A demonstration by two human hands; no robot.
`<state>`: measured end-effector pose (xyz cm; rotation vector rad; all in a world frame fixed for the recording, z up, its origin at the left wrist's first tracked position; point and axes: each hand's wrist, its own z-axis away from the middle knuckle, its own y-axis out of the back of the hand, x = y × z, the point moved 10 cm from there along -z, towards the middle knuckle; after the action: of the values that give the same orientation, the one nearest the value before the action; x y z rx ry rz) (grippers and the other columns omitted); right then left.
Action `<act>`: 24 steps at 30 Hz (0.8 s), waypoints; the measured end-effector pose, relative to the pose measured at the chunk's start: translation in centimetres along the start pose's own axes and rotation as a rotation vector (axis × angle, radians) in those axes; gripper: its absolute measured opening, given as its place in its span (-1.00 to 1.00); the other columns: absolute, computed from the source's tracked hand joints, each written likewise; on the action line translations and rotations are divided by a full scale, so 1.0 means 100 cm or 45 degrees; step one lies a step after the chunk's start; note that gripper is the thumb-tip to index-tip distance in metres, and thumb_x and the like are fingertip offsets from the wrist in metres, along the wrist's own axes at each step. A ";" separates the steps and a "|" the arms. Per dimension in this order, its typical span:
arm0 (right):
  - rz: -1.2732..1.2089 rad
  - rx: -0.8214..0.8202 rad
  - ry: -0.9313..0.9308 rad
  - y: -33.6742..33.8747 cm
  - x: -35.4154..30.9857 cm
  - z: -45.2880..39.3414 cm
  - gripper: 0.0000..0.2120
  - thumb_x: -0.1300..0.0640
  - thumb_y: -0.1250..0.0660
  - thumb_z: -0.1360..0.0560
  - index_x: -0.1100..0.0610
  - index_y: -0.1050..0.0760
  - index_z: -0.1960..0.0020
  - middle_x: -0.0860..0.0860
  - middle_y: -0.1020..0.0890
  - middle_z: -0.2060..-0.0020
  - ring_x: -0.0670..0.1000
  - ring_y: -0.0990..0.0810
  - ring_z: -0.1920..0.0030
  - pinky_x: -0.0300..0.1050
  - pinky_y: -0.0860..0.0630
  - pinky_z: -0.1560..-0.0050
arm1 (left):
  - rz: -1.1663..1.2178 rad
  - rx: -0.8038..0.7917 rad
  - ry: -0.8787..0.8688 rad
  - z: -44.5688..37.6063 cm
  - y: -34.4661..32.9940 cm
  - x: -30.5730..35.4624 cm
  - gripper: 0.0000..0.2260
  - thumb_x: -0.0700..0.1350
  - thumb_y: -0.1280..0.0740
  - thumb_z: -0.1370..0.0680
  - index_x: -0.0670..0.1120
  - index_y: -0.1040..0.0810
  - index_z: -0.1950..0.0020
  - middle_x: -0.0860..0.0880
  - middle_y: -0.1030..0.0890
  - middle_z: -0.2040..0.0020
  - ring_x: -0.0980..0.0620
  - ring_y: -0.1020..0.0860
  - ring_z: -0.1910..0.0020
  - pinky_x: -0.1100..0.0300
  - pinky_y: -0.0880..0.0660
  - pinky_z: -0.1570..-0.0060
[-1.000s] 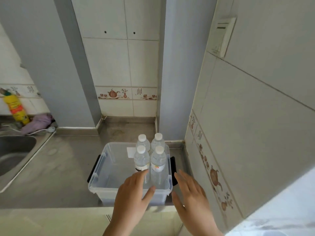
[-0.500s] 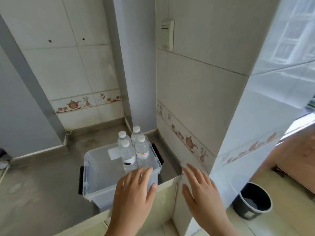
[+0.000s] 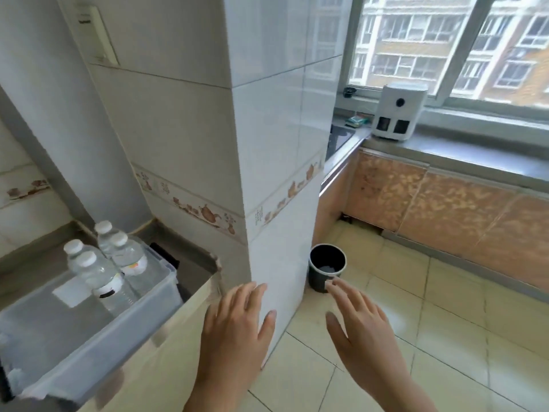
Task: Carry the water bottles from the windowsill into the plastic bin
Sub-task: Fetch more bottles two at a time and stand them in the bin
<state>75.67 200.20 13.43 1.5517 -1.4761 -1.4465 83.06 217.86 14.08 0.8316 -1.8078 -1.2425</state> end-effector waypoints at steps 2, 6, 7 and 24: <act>0.029 0.037 -0.095 0.016 0.032 0.009 -0.54 -0.05 -0.06 -0.51 0.03 -0.43 -0.34 -0.02 -0.53 -0.29 0.04 -0.53 -0.25 0.00 -0.48 -0.17 | 0.031 -0.003 -0.097 -0.010 -0.007 0.036 -0.62 0.11 -0.20 -0.51 0.03 -0.64 -0.20 0.08 -0.69 -0.11 0.05 -0.66 -0.06 0.08 -0.60 0.02; 0.038 0.090 -0.246 0.045 0.110 0.025 -0.57 -0.04 -0.08 -0.50 0.04 -0.44 -0.31 0.00 -0.55 -0.27 0.05 -0.55 -0.20 -0.04 -0.47 -0.15 | 0.069 0.003 -0.257 -0.035 -0.030 0.119 -0.60 0.09 -0.15 -0.51 -0.01 -0.64 -0.20 0.06 -0.68 -0.12 0.02 -0.66 -0.09 0.01 -0.59 -0.04; 0.048 0.102 -0.280 0.053 0.133 0.030 -0.57 -0.04 -0.08 -0.50 0.04 -0.44 -0.30 0.00 -0.55 -0.27 0.06 -0.56 -0.20 -0.04 -0.47 -0.14 | 0.083 0.005 -0.289 -0.041 -0.037 0.143 -0.59 0.08 -0.15 -0.50 -0.02 -0.64 -0.19 0.04 -0.68 -0.11 0.00 -0.66 -0.09 -0.01 -0.59 -0.04; 0.132 0.263 -0.755 0.192 0.472 0.105 -0.54 -0.07 -0.06 -0.52 0.01 -0.37 -0.38 -0.04 -0.48 -0.34 0.01 -0.47 -0.29 0.06 -0.47 -0.21 | 0.274 -0.144 -0.820 -0.113 -0.158 0.541 -0.56 0.09 -0.14 -0.53 -0.06 -0.62 -0.25 -0.02 -0.67 -0.18 -0.04 -0.63 -0.17 -0.03 -0.58 -0.10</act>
<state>50.91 154.44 12.98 1.1779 -2.0632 -1.8346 67.95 162.43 14.18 0.1586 -2.2203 -1.5605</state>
